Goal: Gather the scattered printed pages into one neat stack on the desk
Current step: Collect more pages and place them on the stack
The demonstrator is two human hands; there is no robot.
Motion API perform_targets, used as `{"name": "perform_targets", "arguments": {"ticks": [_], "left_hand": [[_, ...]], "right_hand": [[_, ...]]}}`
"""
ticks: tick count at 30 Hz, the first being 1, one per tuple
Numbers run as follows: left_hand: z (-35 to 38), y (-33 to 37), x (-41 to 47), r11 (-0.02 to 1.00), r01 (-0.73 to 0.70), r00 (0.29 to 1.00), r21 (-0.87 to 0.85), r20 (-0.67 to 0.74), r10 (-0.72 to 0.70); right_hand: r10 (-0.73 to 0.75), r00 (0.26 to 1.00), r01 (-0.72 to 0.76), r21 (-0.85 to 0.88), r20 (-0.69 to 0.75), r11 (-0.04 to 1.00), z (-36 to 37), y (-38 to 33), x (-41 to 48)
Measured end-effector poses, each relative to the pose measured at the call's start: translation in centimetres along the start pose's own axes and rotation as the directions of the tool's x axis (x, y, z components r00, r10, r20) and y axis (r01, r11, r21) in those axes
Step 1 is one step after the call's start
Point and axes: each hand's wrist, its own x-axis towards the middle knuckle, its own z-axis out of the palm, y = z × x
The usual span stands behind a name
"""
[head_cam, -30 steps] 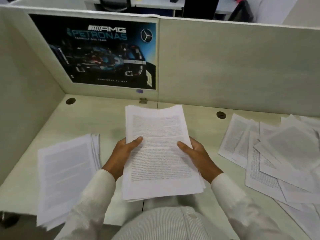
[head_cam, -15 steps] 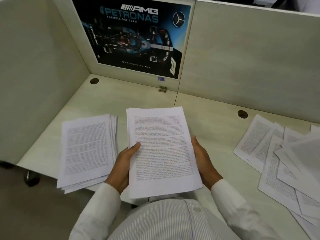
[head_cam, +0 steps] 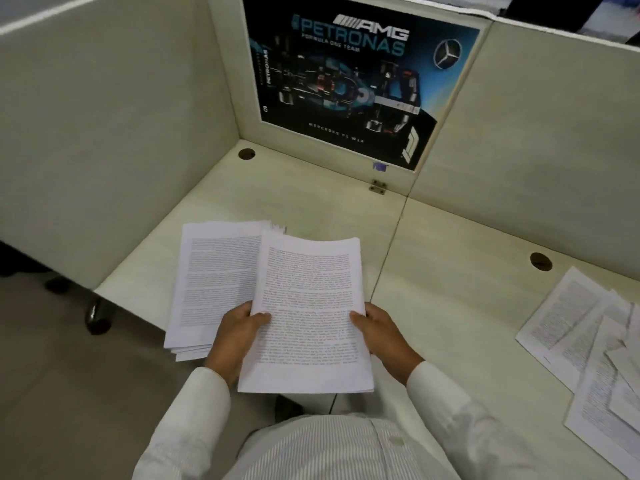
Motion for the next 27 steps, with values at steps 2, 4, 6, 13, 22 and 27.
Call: {"name": "perform_targets", "arguments": {"ticks": [2, 4, 6, 13, 22, 27], "left_hand": [[-1.8, 0.2, 0.3, 0.999, -0.037, 0.998, 0.008, -0.050, 0.037], [-3.6, 0.5, 0.8, 0.998, -0.064, 0.992, 0.017, -0.104, 0.066], [-5.4, 0.8, 1.3, 0.997, -0.067, 0.985, 0.037, -0.155, 0.072], [-10.7, 2.5, 4.4, 0.994, -0.074, 0.965, 0.086, -0.244, 0.093], [-12.2, -0.6, 7.8, 0.781, 0.243, 0.895, 0.576, -0.443, 0.049], [-13.1, -1.6, 8.7, 0.807, 0.241, 0.900, 0.539, -0.435, 0.021]], "right_hand": [[0.009, 0.995, 0.001, -0.107, 0.098, 0.994, 1.6, -0.6, 0.9], [0.003, 0.987, 0.025, -0.170, 0.159, 0.985, 3.3, -1.3, 1.8], [-0.016, 0.978, 0.061, -0.210, 0.209, 0.976, 5.2, -2.2, 2.6], [-0.096, 0.963, 0.162, -0.254, 0.253, 0.954, 11.4, -4.7, 5.5], [-0.054, 0.966, 0.217, -0.681, 0.252, 0.699, 13.2, -1.3, 7.0], [-0.005, 0.959, 0.206, -0.686, 0.283, 0.698, 12.8, 0.5, 6.6]]}}
